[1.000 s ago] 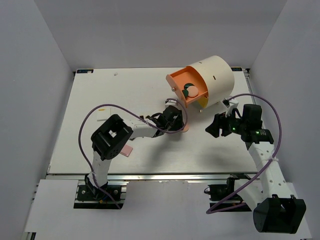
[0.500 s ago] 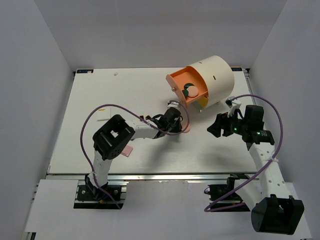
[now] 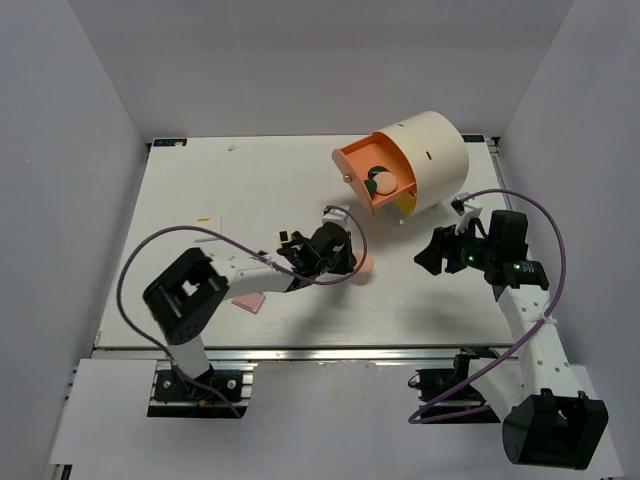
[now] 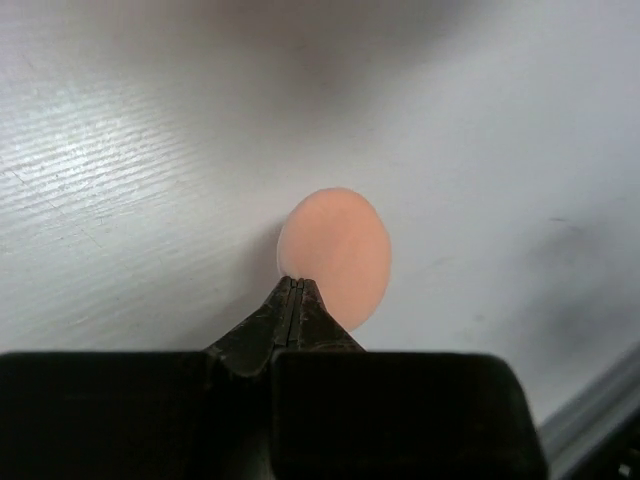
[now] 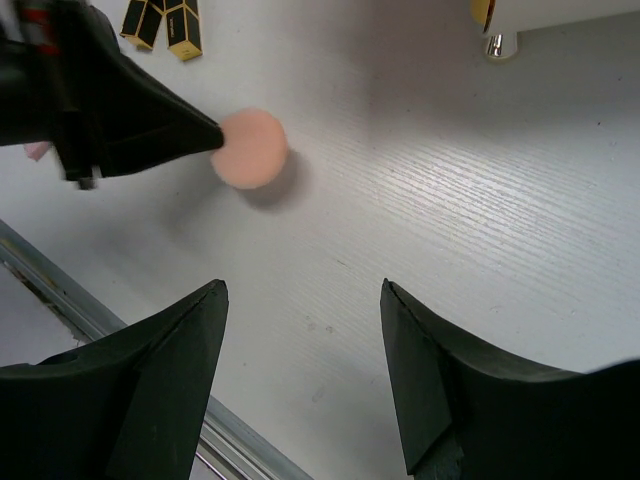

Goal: Organize the makeup

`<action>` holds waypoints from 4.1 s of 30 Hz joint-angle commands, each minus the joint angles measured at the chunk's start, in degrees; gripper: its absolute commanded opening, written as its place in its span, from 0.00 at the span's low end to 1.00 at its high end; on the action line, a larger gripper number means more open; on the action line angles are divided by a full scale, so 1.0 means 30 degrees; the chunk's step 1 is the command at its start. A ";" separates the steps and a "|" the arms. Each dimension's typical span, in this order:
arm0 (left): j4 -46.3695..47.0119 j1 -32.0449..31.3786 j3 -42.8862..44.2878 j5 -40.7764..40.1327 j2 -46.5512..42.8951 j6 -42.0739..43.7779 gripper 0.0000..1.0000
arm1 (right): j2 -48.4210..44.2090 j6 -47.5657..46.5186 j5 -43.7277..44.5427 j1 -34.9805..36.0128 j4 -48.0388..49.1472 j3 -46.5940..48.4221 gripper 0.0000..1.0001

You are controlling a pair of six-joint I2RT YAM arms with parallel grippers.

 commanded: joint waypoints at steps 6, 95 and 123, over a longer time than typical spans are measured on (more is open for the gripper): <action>-0.0569 -0.0637 -0.0285 -0.0853 -0.6966 0.0478 0.00 | -0.0300 -0.0395 -0.0737 -0.0175 0.0409 0.0299 0.68; -0.3151 0.3992 -0.5322 -0.2466 -1.5965 -0.1629 0.92 | 1.3967 -0.3912 2.2317 1.3858 0.4041 1.5592 0.27; -0.1422 0.3992 -0.4648 -0.1265 -1.4089 -0.1776 0.93 | 1.3472 -0.6695 1.8431 1.1603 0.5890 1.5534 0.28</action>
